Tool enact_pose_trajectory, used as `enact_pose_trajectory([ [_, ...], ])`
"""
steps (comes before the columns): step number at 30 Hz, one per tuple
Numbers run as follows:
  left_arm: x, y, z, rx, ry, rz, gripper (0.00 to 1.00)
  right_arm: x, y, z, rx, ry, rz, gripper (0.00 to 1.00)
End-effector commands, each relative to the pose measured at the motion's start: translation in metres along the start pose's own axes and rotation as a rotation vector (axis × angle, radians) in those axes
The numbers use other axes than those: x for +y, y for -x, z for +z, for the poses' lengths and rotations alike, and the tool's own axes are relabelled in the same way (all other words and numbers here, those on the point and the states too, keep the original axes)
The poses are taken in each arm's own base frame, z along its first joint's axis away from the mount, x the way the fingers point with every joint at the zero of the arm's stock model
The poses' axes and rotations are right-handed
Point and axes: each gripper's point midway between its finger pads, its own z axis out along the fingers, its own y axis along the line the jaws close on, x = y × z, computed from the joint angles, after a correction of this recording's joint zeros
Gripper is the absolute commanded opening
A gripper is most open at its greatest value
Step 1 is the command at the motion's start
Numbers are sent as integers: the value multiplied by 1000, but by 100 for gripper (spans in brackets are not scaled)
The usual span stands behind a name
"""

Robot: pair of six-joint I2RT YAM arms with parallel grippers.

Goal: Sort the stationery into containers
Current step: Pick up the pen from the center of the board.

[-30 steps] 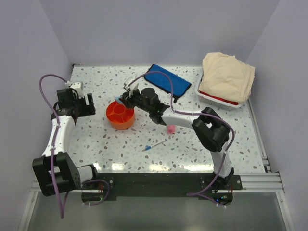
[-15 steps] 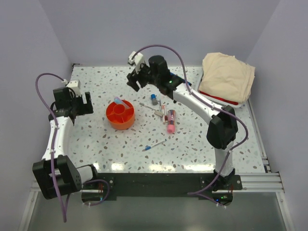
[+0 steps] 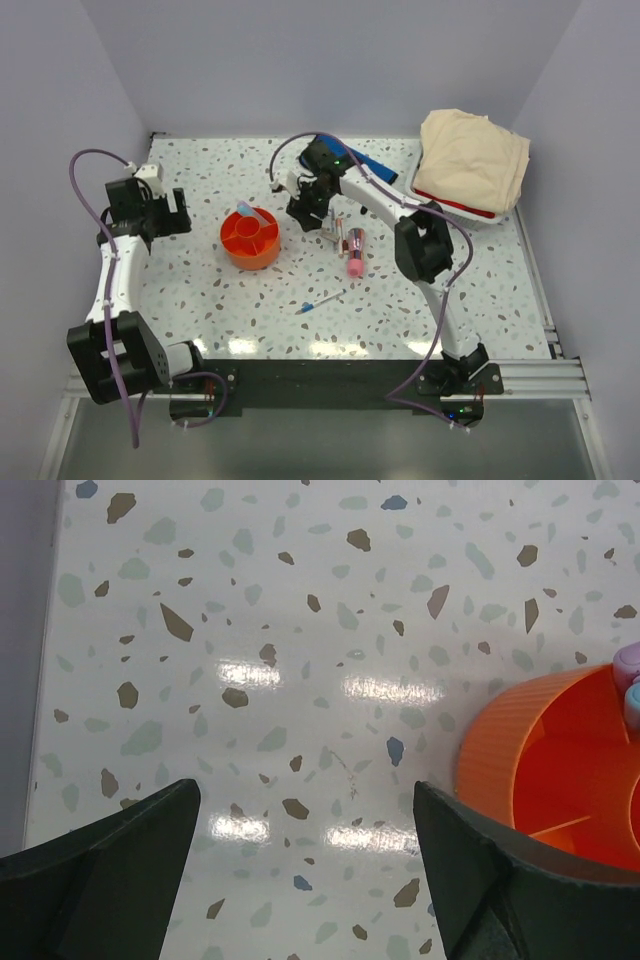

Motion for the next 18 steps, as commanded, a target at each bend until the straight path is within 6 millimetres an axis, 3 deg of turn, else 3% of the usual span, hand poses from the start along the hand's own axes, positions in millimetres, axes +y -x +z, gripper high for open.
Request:
enact_pose_trajectory([
  [1,6,20,-2,-32,-1,-5,92,-14,15,-12,-18,-57,-104,61],
  [7,11,14,3,11,9,4,91,-31,14,9,-30,-87,-146,60],
  [18,17,13,7,33,24,18,91,-41,10,41,-34,-79,-127,56],
])
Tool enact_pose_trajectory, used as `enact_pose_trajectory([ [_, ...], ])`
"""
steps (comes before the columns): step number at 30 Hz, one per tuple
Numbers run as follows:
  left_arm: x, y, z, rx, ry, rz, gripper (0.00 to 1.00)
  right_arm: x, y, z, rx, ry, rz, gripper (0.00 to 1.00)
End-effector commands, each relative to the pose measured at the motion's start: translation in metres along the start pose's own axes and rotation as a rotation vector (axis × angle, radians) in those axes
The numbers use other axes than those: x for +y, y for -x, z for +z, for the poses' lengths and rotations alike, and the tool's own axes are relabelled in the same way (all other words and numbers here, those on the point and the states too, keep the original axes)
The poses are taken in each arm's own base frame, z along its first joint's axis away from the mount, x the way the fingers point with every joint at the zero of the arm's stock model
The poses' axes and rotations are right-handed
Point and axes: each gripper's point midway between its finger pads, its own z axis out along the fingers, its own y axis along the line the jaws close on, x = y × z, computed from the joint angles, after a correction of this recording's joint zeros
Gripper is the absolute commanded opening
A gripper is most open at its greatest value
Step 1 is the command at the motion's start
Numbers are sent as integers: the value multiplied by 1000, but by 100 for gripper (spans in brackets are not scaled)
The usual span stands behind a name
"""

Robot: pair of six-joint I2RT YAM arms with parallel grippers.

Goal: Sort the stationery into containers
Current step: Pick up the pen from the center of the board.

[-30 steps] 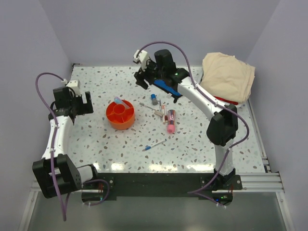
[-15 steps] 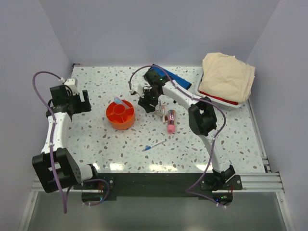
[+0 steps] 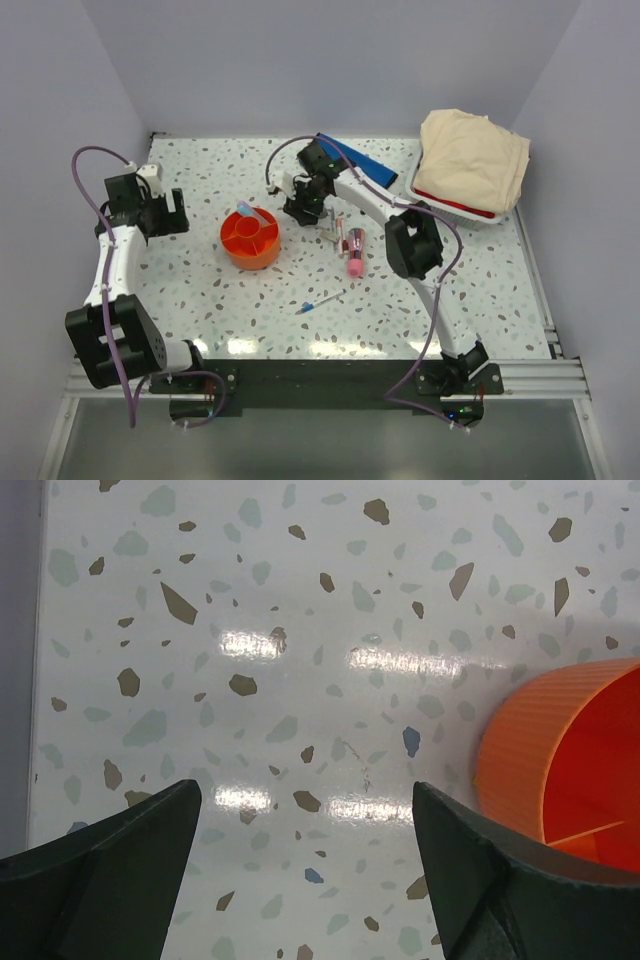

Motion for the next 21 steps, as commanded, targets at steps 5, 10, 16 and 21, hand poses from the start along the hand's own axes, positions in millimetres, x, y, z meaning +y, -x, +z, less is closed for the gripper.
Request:
enact_pose_trajectory([
  [5,9,17,-4,-37,26,17,91,-18,7,18,-13,-56,-23,47],
  [10,8,13,-4,-32,25,11,91,0,-7,38,92,-57,-107,29],
  [16,2,6,-3,-30,-2,-1,91,42,-27,54,168,73,-50,10],
  [21,-4,4,-5,-45,-34,-7,90,44,-25,32,161,77,38,0],
])
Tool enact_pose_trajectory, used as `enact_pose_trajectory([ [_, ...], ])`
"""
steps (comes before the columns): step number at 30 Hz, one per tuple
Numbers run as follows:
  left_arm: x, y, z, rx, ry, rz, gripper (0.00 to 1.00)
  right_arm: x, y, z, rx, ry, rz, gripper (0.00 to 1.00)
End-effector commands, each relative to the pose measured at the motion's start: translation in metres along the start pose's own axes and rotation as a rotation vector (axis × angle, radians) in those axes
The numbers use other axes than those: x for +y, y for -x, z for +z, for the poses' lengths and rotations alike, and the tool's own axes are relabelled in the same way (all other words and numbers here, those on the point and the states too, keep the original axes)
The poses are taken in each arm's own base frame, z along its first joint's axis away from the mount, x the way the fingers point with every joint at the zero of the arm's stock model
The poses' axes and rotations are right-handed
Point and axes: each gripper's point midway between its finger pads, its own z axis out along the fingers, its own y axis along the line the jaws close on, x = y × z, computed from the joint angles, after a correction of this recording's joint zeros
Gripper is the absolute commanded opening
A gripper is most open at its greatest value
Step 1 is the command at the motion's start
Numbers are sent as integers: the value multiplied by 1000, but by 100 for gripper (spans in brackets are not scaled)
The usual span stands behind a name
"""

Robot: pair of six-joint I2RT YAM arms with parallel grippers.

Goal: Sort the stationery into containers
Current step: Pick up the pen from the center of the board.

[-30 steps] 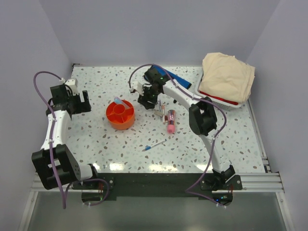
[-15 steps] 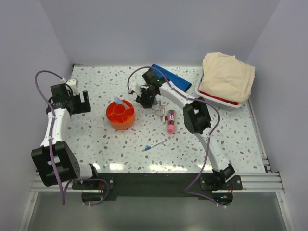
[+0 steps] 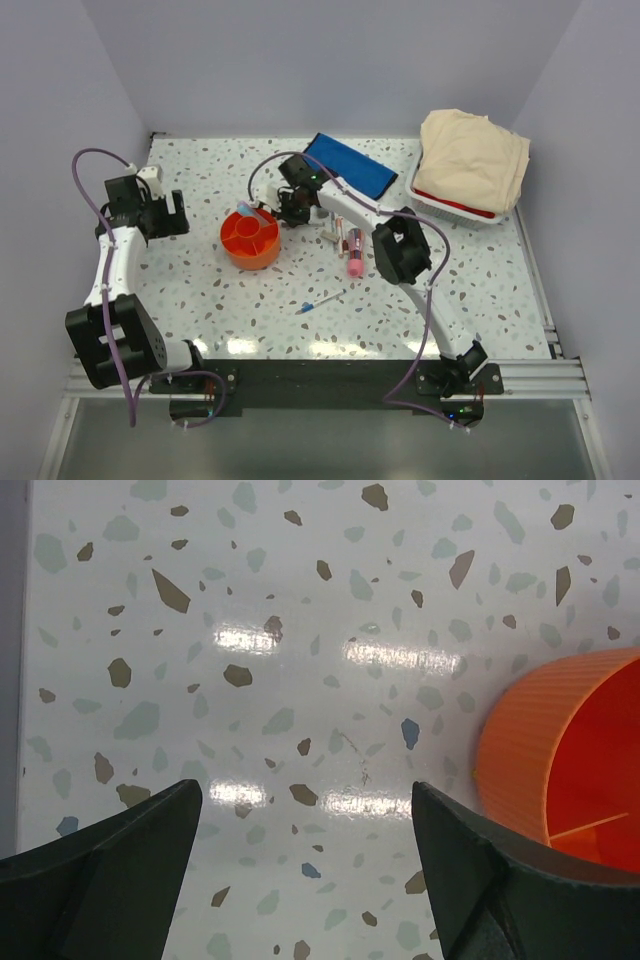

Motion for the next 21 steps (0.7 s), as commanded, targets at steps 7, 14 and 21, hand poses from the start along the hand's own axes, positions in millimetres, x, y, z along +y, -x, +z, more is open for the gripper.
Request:
enact_pose_trajectory([
  [7,-18,3,0,-65,-102,-29,89,-18,23,-104,-109,-100,198,0],
  [14,-42,3,0,-101,-230,-71,88,-10,94,-195,-560,-136,356,0],
  [21,-46,4,2,-70,-265,-40,88,15,178,-264,-1070,-161,419,0],
])
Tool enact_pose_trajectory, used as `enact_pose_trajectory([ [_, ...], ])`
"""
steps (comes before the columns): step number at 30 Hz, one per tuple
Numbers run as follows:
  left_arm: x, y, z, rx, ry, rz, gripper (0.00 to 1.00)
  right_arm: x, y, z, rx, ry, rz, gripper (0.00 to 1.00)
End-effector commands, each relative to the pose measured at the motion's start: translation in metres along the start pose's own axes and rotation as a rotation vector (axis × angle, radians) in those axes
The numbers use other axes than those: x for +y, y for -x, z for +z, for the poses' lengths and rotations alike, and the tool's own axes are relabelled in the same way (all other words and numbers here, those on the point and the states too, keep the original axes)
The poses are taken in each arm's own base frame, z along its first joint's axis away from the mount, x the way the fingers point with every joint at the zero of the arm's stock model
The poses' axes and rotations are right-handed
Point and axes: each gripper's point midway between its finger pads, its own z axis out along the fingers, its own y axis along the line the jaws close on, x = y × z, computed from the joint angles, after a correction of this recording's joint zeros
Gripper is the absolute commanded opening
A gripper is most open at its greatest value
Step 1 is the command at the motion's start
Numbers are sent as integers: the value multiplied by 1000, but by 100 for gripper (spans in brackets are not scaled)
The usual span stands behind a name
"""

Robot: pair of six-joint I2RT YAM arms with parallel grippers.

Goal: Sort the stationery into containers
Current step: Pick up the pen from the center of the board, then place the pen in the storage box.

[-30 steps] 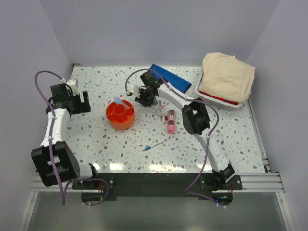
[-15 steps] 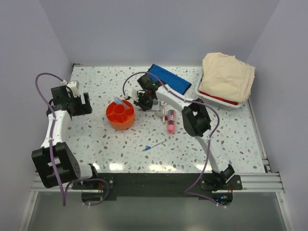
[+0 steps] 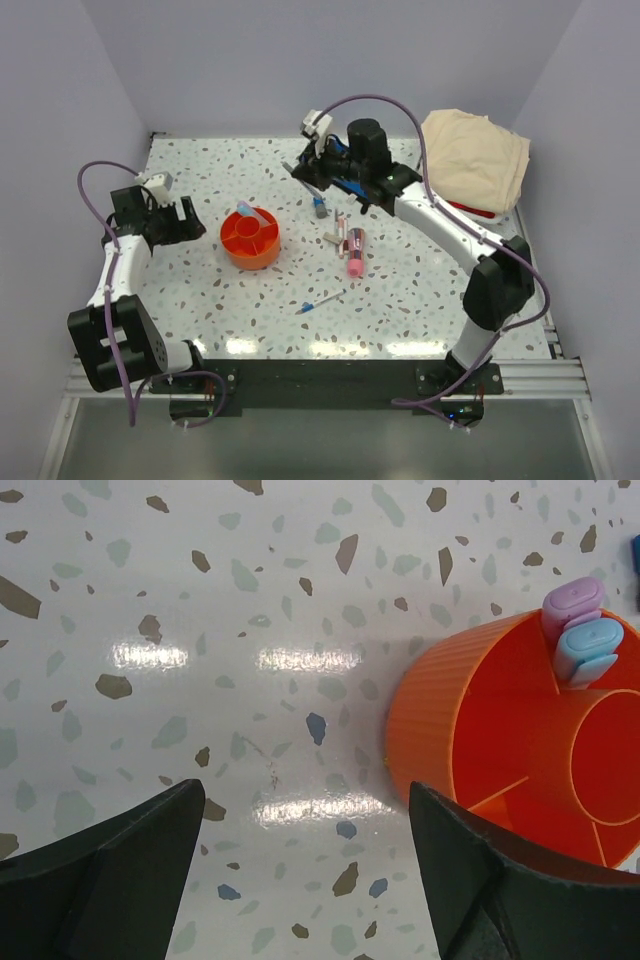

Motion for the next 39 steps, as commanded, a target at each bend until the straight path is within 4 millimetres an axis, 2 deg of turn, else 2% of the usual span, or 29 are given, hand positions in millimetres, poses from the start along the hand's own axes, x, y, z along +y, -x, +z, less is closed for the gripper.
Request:
enact_pose_trajectory([
  [1,-8,23,-4,-50,-52,28,88,45,45,19,-326,100,127,0],
  [2,-8,23,-3,-46,-52,27,88,57,60,21,-399,111,114,0],
  [4,-9,25,-3,-44,-61,26,88,66,57,27,-434,115,154,0],
  [5,-9,25,-2,-42,-63,25,88,81,64,30,-479,142,138,0],
  [6,-9,26,-2,-42,-63,25,88,88,64,32,-495,150,130,0],
  [7,-8,29,-1,-43,-61,52,88,92,53,38,-487,157,131,0],
  [8,-7,28,-1,-38,-60,49,88,102,58,38,-527,176,114,0],
  [11,-8,33,-1,-47,-64,56,88,106,46,49,-530,191,111,0],
  [19,-11,30,0,-43,-82,45,88,102,15,66,-493,181,86,0],
  [30,-9,43,6,-44,-86,41,88,90,-33,92,-460,138,103,0],
  [35,-4,44,11,-33,-74,42,88,85,-44,94,-458,117,113,0],
  [36,-4,43,12,-29,-75,41,88,84,-44,93,-460,116,117,1],
  [39,-3,42,15,-24,-72,34,88,80,-53,91,-449,101,128,14],
])
